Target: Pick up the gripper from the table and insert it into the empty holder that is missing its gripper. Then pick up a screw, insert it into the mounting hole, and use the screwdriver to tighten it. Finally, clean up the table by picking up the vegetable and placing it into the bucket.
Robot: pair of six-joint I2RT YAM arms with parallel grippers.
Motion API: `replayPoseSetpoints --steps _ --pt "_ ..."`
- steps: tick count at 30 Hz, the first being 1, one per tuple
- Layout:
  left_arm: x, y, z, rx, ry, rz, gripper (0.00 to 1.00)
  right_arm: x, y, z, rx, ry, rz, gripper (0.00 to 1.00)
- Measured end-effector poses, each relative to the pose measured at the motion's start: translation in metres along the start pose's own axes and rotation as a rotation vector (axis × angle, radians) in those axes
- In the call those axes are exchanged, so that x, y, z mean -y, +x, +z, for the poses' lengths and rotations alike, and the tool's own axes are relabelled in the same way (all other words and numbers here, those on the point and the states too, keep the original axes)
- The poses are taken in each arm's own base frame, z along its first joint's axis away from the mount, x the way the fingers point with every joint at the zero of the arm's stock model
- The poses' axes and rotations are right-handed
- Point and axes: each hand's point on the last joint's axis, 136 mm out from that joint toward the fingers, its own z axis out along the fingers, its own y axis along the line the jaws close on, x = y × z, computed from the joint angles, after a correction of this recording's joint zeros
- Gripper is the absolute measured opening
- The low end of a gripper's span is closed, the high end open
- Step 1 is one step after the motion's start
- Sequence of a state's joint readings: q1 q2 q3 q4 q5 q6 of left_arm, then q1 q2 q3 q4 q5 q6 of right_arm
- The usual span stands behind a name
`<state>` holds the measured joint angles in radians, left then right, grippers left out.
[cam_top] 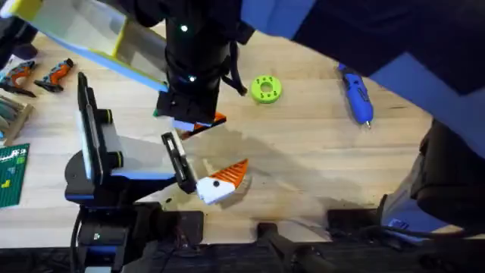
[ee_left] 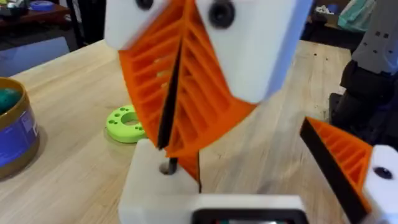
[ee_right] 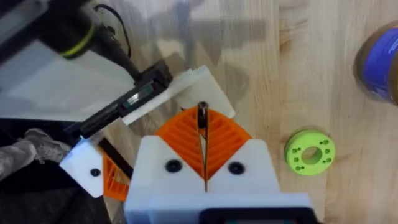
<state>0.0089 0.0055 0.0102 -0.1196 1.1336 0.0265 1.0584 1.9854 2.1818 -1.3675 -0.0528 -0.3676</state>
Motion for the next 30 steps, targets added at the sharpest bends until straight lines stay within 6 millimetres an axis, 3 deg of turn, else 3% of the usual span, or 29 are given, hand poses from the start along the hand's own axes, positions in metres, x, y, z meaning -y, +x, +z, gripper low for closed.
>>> replayPoseSetpoints --steps 30 --pt "0.0001 0.0000 0.0000 0.000 0.000 -0.015 0.986 0.0005 -0.0025 0.0057 -0.005 -0.003 -0.001 0.006"
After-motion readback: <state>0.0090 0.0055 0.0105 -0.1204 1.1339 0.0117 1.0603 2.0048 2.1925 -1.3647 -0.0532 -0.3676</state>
